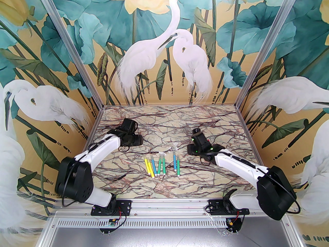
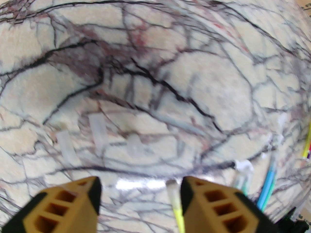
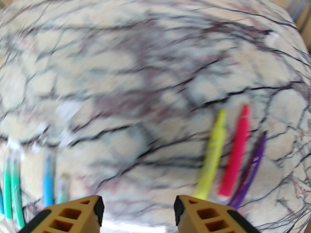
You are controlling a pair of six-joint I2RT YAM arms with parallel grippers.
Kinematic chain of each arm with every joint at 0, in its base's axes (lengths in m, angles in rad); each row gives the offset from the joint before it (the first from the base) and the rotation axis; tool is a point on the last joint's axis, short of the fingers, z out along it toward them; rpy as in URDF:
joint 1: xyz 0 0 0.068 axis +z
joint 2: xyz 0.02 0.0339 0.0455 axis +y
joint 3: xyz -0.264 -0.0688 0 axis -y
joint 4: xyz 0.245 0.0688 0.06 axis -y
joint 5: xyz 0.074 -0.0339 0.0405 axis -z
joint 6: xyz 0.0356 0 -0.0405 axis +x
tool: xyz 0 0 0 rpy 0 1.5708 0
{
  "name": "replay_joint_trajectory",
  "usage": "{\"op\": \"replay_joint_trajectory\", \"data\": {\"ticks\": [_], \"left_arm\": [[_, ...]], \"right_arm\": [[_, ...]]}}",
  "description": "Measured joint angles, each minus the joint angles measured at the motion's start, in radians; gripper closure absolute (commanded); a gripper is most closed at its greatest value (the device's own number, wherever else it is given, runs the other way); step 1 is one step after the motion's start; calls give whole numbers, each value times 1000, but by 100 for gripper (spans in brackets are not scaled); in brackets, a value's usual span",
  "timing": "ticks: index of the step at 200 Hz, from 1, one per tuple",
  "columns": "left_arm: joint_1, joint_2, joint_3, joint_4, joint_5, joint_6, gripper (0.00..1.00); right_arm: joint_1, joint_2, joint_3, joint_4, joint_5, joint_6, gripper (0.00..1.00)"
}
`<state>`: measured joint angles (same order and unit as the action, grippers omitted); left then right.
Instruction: Open the pen caps
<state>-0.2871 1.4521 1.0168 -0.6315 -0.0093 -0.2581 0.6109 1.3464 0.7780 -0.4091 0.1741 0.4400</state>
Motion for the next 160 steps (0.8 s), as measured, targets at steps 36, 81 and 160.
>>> {"op": "replay_joint_trajectory", "data": {"ticks": [36,81,160], "left_arm": [[0,-109,-43,53,85,-2,30],[0,-171,-92,91,126,-11,31],[0,-251,-138,136,158,-20,30]], "right_arm": [[45,28,12,-15,-75,5,45],[96,69,13,-25,-148,35,47],[180,138,14,-56,-202,109,51]]}}
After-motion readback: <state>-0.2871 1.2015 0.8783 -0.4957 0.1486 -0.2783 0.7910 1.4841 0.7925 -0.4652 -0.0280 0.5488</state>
